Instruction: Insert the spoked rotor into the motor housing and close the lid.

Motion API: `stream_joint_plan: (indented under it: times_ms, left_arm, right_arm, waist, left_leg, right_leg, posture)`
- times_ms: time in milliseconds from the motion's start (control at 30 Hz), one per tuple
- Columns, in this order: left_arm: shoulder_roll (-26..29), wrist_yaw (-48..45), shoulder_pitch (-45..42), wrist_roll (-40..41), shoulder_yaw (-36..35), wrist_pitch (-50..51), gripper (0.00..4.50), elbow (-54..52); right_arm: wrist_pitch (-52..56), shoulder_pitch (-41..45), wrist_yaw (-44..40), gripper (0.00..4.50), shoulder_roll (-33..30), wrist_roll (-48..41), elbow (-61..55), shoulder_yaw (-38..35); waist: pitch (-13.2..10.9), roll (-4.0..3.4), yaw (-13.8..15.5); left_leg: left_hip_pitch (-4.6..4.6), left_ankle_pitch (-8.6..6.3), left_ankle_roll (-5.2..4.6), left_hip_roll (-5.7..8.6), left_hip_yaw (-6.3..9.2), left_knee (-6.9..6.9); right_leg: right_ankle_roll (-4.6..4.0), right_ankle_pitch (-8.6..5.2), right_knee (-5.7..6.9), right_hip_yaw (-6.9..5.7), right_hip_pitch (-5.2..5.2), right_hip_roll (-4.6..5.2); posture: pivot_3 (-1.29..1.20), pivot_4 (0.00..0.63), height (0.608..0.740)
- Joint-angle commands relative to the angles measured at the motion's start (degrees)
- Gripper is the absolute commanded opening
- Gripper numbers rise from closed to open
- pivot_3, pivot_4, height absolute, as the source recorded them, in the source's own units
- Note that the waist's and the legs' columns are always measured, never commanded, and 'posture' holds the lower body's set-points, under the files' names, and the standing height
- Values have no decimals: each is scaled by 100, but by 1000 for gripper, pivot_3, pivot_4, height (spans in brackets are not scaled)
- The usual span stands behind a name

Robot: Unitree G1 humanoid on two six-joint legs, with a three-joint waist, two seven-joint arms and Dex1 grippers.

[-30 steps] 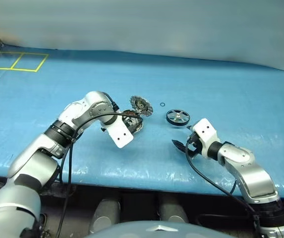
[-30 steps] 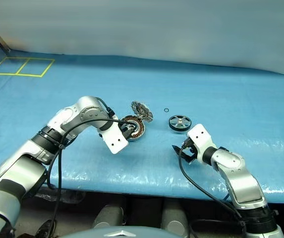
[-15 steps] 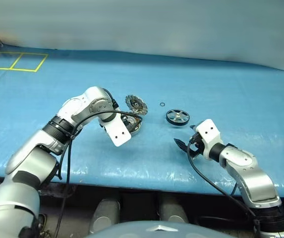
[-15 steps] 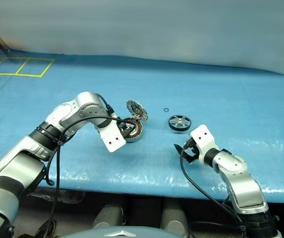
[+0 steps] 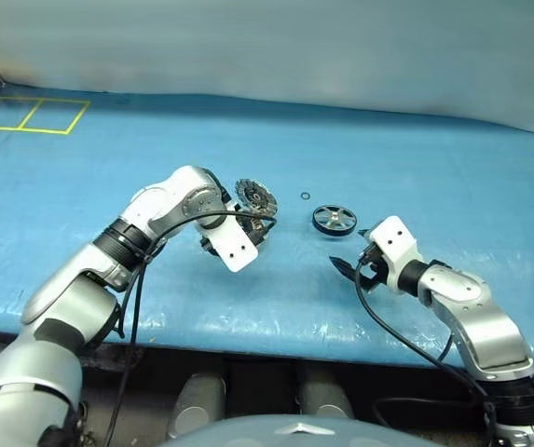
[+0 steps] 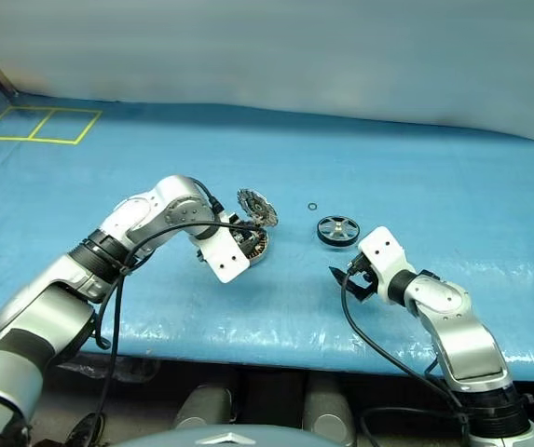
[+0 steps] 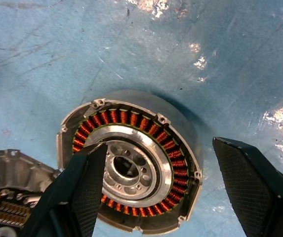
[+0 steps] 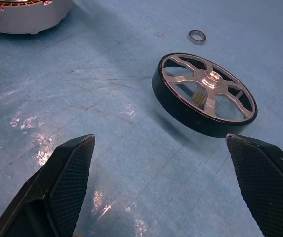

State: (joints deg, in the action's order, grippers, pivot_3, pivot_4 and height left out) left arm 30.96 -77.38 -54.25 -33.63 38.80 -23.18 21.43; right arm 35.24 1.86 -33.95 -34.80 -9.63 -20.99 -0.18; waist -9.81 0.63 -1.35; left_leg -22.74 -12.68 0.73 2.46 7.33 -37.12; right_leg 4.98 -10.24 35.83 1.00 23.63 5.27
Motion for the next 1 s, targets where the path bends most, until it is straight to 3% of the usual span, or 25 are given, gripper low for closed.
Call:
stream_joint_plan:
  times_ms: [33,267,1000]
  left_arm:
    - [-59,44,-31,-43,61,-22,3715,168]
    - [-172,248,-91,-157,153,-191,3715,546]
    - [167,203,156,-236,-21,-18,3715,-131]
  right_arm:
    - [-8,75,-35,4500,-67,-30,-184,-35]
    - [11,39,-5,4500,-50,-20,-243,-8]
    - [86,272,-295,4500,-373,1,-90,171]
  waist:
    - [0,0,1]
    - [1,-1,14]
    - [1,-1,-7]
  left_leg:
    - [0,0,0,0,0,0]
    - [10,0,0,0,-1,-4]
    - [10,0,0,-1,-1,-5]
  right_leg:
    - [0,0,0,0,0,0]
    - [-2,-2,1,0,-11,1]
    - [-4,-2,1,0,-10,0]
  posture:
    - [0,150,740]
    - [0,150,740]
    - [0,150,740]
